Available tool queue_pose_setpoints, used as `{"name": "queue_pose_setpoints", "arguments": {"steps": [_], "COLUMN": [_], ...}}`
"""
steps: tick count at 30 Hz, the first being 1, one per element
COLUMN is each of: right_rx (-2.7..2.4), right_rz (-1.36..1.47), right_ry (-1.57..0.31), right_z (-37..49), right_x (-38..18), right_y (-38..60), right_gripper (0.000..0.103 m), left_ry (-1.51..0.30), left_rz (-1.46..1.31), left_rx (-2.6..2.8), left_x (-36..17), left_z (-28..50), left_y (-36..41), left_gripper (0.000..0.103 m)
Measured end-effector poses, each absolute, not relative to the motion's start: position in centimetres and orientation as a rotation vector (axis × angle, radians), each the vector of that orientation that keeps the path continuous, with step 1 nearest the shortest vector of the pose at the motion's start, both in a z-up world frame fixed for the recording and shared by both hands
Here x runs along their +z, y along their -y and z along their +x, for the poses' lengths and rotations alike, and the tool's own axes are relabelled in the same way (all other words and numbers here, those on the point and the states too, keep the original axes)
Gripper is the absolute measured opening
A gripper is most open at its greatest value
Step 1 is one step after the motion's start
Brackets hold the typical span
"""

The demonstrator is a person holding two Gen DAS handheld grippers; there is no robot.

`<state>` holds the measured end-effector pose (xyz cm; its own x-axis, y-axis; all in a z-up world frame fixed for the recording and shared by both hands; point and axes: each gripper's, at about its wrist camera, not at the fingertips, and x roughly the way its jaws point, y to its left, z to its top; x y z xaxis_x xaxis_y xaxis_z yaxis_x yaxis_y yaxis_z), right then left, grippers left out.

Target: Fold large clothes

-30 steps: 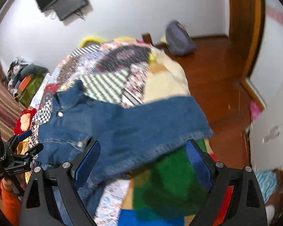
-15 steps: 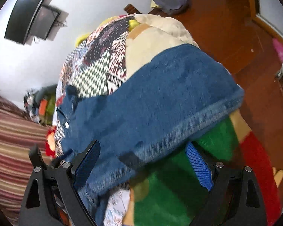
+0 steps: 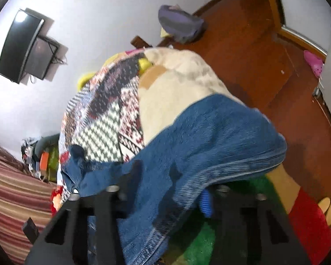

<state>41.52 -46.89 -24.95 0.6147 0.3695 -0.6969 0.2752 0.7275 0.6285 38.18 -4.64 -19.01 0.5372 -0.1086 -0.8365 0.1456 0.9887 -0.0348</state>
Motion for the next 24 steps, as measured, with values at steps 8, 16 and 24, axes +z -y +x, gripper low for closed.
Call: {"name": "queue_pose_setpoints", "arguments": {"steps": [8, 16, 24], "right_rx": [0.141, 0.340, 0.590], "right_rz": [0.632, 0.453, 0.423], "right_ry": [-0.773, -0.638, -0.793], "right_z": [39.2, 38.1, 40.3], "right_x": [-17.3, -8.7, -10.9], "right_y": [43.9, 34.6, 19.8], "right_gripper": [0.016, 0.016, 0.016], "left_ry": [-0.951, -0.895, -0.849], "left_rz": [0.017, -0.036, -0.113], "left_rx": [-0.071, -0.035, 0.003], "left_x": [-17.9, -16.1, -15.4], "left_z": [36.7, 34.1, 30.4], "left_y": [0.5, -3.2, -7.5], "left_gripper": [0.103, 0.103, 0.103]}}
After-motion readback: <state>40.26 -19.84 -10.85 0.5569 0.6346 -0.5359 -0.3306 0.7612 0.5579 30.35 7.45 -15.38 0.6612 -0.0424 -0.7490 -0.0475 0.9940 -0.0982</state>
